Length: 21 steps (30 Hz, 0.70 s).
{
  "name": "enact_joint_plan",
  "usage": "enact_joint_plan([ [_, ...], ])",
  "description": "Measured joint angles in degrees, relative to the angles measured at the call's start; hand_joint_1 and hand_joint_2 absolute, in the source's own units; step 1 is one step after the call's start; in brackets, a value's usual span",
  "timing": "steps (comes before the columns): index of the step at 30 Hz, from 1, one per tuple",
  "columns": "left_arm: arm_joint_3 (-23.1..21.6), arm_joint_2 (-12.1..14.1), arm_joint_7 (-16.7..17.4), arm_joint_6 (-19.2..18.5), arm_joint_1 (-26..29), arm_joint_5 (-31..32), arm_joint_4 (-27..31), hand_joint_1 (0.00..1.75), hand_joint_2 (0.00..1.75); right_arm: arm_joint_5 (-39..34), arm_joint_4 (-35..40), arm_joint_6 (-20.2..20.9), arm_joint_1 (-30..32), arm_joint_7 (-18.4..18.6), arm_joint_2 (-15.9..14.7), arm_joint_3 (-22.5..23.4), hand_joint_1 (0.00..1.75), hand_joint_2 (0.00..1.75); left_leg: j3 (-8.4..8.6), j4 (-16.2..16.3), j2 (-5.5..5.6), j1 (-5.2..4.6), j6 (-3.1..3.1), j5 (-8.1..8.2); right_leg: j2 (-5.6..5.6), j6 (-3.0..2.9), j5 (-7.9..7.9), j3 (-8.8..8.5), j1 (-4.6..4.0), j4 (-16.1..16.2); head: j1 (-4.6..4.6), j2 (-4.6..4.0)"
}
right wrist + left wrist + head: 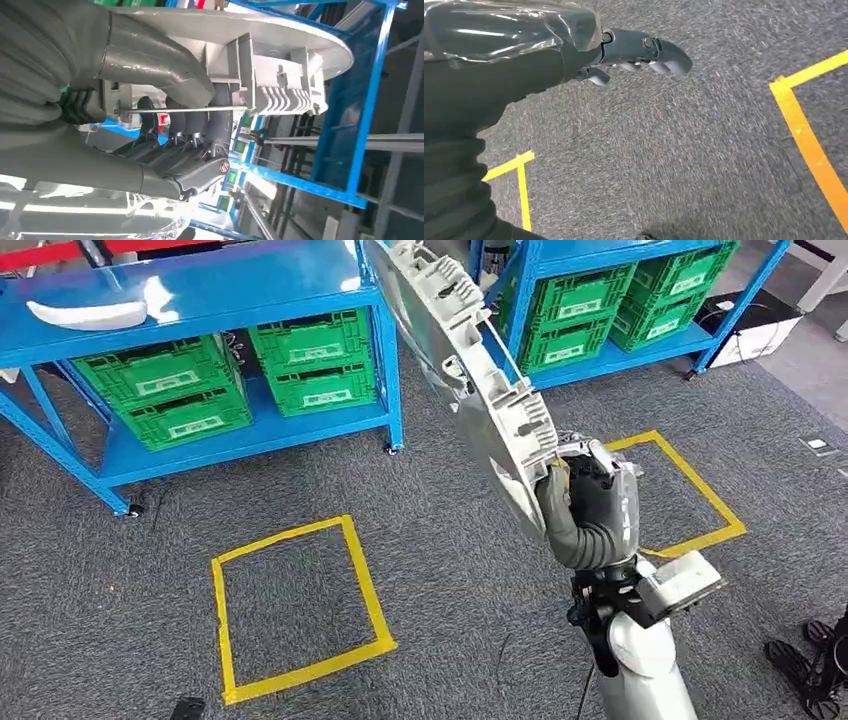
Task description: Take the parts from the cabinet and place them on the table.
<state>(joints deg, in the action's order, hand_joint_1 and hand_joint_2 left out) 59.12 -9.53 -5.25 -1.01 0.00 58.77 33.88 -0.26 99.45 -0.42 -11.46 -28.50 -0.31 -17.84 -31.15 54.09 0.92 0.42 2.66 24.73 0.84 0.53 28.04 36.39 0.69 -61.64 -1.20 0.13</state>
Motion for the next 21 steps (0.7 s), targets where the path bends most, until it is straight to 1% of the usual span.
enact_joint_plan([
  [1, 0.00, -0.02, 0.07, 0.00, 0.00, -0.04, 0.00, 0.00, 1.75, 0.00, 0.00, -0.02, 0.00, 0.00, -0.02, -0.02, 1.75, 1.75, -0.17, 0.06, 0.02, 0.00, 0.01, -0.02, -0.04, -0.19, 1.95, 2.19, 0.19, -4.90, 0.00, 0.00],
  [2, 0.00, -0.07, 0.11, 0.00, 0.01, -0.11, 0.00, 0.00, 1.75, 0.00, -0.09, -0.02, 0.10, 0.00, -0.09, -0.04, 1.75, 1.75, -0.31, 0.07, 0.14, 0.00, -0.04, -0.05, -0.05, -0.11, 3.53, 4.34, 0.37, -9.69, 0.00, 0.00],
  [3, 0.00, -0.09, 0.20, 0.02, 0.02, -0.24, 0.00, 0.00, 1.75, 0.00, -0.24, -0.02, 0.14, 0.00, -0.13, -0.07, 1.75, 1.75, -0.41, 0.13, 0.28, 0.05, -0.13, -0.11, -0.08, 0.33, 4.07, 5.47, 0.59, -12.25, 0.00, 0.00],
  [4, 0.00, -0.11, 0.26, 0.02, 0.05, -0.35, 0.00, 0.00, 1.75, 0.02, -0.39, -0.02, 0.19, 0.02, -0.20, -0.09, 1.75, 1.75, -0.48, 0.25, 0.62, 0.16, -0.25, -0.14, -0.12, 1.00, 3.57, 5.06, 0.91, -11.65, -0.02, 0.00],
  [5, 0.00, -0.09, 0.26, 0.07, 0.04, -0.42, 0.00, 0.00, 1.75, 0.02, -0.44, -0.02, 0.24, 0.04, -0.22, -0.09, 1.75, 1.75, -0.59, 0.50, 1.13, 0.32, -0.46, -0.10, -0.12, 1.90, 2.18, 3.11, 1.30, -8.29, 0.00, 0.00],
  [6, 0.00, -0.11, 0.26, 0.13, 0.01, -0.42, 0.00, 0.00, 1.75, 0.07, -0.44, -0.04, 0.24, 0.04, -0.22, -0.09, 1.75, 1.75, -0.73, 0.92, 1.55, 0.55, -0.86, 0.06, -0.07, 2.72, 0.47, 0.53, 1.68, -3.50, -0.02, 0.00],
  [7, -0.02, -0.13, 0.26, 0.13, 0.00, -0.48, 0.00, 0.00, 1.75, 0.07, -0.44, -0.13, 0.18, 0.04, -0.22, -0.09, 1.75, 1.75, -1.08, 1.77, 2.17, 0.71, -1.42, 0.40, 0.53, 3.55, -1.35, -2.82, 2.15, 2.55, 0.02, 0.00],
  [8, -0.04, 0.05, 0.26, 0.15, 0.00, -0.48, 0.07, 0.00, 1.75, 0.07, -0.50, -0.15, 0.06, 0.00, -0.24, -0.09, 1.75, 1.75, -1.78, 2.65, 2.48, 0.56, -2.10, 0.81, 2.24, 3.17, -0.66, -3.55, 2.09, 3.97, 0.09, 0.00],
  [9, -0.04, 0.09, 0.31, 0.18, -0.01, -0.48, 0.07, 0.00, 1.75, 0.09, -0.52, -0.15, 0.05, -0.02, -0.15, -0.18, 1.75, 1.75, -2.36, 3.44, 2.89, 0.45, -2.47, 1.01, 1.61, 2.14, -1.06, -3.50, 2.02, 4.04, 0.06, 0.00],
  [11, -0.02, 0.00, 0.35, 0.24, 0.16, -0.50, 0.04, 0.00, 1.75, 0.07, -0.57, -0.15, 0.15, 0.02, -0.13, -0.20, 1.75, 1.75, -2.80, 3.10, 3.38, 0.74, -3.06, 0.57, 0.96, 1.23, -1.05, -3.13, 1.40, 3.50, 0.09, 0.00],
  [12, -0.02, 0.02, 0.37, 0.24, 0.24, -0.50, 0.04, 0.00, 1.75, 0.09, -0.59, -0.15, 0.14, 0.04, -0.11, -0.22, 1.75, 1.75, -2.98, 3.19, 3.68, 0.95, -3.23, 0.50, 0.58, 0.82, -1.24, -3.08, 1.45, 3.57, 0.09, 0.00],
  [13, -0.02, 0.04, 0.37, 0.24, 0.24, -0.54, 0.04, 0.00, 1.75, 0.11, -0.59, -0.13, 0.06, 0.02, -0.07, -0.24, 1.75, 1.75, -3.07, 3.56, 3.19, 1.26, -3.38, 0.84, 0.03, 0.39, -1.40, -3.10, 1.75, 3.71, 0.04, 0.00],
  [14, -0.02, 0.04, 0.37, 0.24, 0.18, -0.57, 0.04, 0.00, 1.75, 0.11, -0.59, -0.13, 0.03, 0.04, 0.07, -0.22, 1.75, 1.75, -3.68, 5.13, 1.22, 1.08, -3.62, 2.03, -0.29, 0.16, -1.37, -3.14, 1.62, 3.71, -0.02, 0.00],
  [15, -0.02, 0.07, 0.37, 0.24, 0.10, -0.57, 0.04, 0.00, 1.75, 0.09, -0.59, -0.15, 0.00, 0.04, 0.09, -0.20, 1.75, 1.75, -5.27, 8.71, -0.04, 1.10, -3.84, 4.31, -0.76, -0.25, -1.39, -3.10, 1.43, 3.71, -0.15, 0.00],
  [16, -0.02, 0.13, 0.37, 0.24, 0.07, -0.57, 0.04, 0.00, 1.75, 0.09, -0.59, -0.17, 0.00, 0.02, 0.09, -0.11, 1.75, 1.75, -7.07, 12.71, -0.52, 1.11, -3.94, 6.40, -1.17, -0.35, -1.34, -3.03, 1.27, 3.71, -0.13, 0.00],
  [17, -0.02, 0.09, 0.39, 0.24, 0.09, -0.57, 0.04, 0.00, 1.75, 0.09, -0.59, -0.17, 0.01, 0.02, 0.09, -0.11, 1.75, 1.75, -9.64, 18.39, -0.81, 1.11, -4.01, 8.87, -1.78, -0.61, -1.39, -2.92, 1.04, 3.71, -0.11, 0.00],
  [18, -0.02, 0.04, 0.39, 0.24, 0.10, -0.57, 0.02, 0.00, 1.75, 0.09, -0.61, -0.17, 0.04, 0.02, 0.11, -0.11, 1.75, 1.75, -11.25, 21.74, -0.85, 1.11, -3.98, 9.70, -2.34, -0.65, -1.36, -2.82, 0.85, 3.70, -0.15, 0.00],
  [19, -0.02, 0.04, 0.39, 0.24, 0.10, -0.57, 0.00, 0.00, 1.75, 0.09, -0.70, -0.17, 0.04, 0.02, 0.09, -0.11, 1.75, 1.75, -11.16, 21.72, -0.85, 1.11, -3.84, 9.12, -2.89, -0.65, -1.36, -2.79, 0.67, 3.70, -0.15, 0.00],
  [20, -0.02, 0.07, 0.42, 0.24, 0.12, -0.57, 0.02, 0.00, 1.75, 0.09, -0.74, -0.15, 0.04, 0.02, 0.09, -0.15, 1.75, 1.75, -9.92, 19.43, -0.88, 1.09, -3.59, 7.68, -3.33, -0.65, -1.36, -2.80, 0.50, 3.70, -0.13, 0.00],
  [21, -0.02, 0.11, 0.44, 0.24, 0.11, -0.57, 0.02, 0.00, 1.75, 0.09, -0.74, -0.15, 0.03, 0.02, 0.18, -0.22, 1.75, 1.75, -7.36, 14.70, -1.08, 0.97, -3.19, 5.39, -3.91, -0.65, -1.35, -2.86, 0.30, 3.70, -0.15, 0.00],
])
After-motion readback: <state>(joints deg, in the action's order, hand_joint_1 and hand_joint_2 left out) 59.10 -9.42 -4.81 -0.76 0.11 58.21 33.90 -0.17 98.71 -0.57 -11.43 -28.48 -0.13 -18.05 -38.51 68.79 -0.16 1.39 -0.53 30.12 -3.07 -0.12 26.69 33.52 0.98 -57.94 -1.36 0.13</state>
